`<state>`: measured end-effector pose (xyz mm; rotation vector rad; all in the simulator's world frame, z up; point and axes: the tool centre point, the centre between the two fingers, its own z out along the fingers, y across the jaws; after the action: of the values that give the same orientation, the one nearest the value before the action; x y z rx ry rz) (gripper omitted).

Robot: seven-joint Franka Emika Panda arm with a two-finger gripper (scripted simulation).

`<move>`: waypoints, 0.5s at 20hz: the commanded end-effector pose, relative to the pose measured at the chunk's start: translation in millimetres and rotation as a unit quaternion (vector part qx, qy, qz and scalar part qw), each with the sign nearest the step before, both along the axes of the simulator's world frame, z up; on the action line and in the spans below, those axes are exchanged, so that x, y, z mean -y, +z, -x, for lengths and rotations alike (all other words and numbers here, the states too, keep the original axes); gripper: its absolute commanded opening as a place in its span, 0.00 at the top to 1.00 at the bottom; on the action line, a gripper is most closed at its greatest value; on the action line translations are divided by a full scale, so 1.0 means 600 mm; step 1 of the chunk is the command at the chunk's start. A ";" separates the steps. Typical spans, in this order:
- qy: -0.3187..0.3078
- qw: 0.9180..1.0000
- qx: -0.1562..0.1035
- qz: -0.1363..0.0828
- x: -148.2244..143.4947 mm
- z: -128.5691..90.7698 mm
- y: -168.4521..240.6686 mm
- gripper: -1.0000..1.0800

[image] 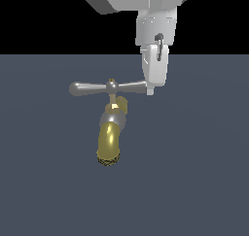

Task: Turn on the faucet by rotating a designated handle.

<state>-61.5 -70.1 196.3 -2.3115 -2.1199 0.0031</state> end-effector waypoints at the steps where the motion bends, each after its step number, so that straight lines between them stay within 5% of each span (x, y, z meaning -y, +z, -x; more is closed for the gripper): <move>1: 0.001 1.000 0.003 0.002 0.001 -0.017 0.000 1.00; 10: 0.001 1.000 0.003 0.001 0.009 -0.059 0.000 1.00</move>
<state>-33.2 -72.9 196.2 -2.3059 -2.1240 0.0030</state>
